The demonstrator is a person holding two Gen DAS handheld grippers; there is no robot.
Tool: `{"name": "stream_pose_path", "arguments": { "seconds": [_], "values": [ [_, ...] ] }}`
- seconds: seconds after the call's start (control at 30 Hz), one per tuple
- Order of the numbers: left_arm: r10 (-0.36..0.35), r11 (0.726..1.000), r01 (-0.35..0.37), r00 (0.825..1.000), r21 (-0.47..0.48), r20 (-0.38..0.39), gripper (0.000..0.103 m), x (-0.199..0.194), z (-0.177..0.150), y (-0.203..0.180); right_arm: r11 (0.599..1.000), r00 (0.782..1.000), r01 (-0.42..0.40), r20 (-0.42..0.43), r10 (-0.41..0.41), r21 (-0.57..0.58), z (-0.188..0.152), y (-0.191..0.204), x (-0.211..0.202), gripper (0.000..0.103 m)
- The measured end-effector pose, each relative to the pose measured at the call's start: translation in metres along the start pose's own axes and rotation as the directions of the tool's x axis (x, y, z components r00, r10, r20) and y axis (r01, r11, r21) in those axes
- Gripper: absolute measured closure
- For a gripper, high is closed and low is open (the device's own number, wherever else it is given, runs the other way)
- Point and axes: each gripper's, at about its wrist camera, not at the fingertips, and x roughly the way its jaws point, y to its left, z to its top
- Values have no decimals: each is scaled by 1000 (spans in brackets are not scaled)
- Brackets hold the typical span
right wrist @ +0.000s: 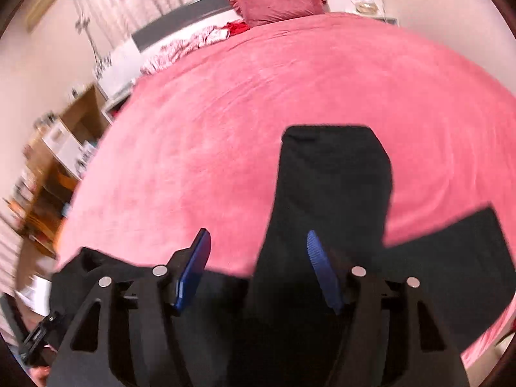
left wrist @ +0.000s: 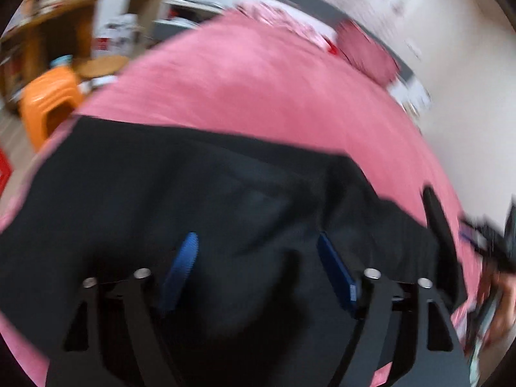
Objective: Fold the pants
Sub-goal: 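Grasp the pants leg end with the right tool and lift it toward the left tool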
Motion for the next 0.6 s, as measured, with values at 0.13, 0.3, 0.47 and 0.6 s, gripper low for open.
{"name": "stream_pose_path", "arguments": {
  "seconds": [0.13,0.3,0.47,0.6],
  "values": [
    [46,994,-53,997,96,66,7,23,-3,-14,976,984,167,-43,-174,-140,15,18,46,36],
    [19,986,-36,994,164,104,4,31,-14,-7,946,951,280,-91,-297,-164,22,6,83,36],
    [-66,993,54,992,110,109,4,33,-14,-1,932,935,321,-101,-340,-169,24,-7,106,42],
    [-84,992,73,990,99,112,4,32,-15,0,924,933,328,-88,-350,-198,29,-11,102,91]
  ]
}}
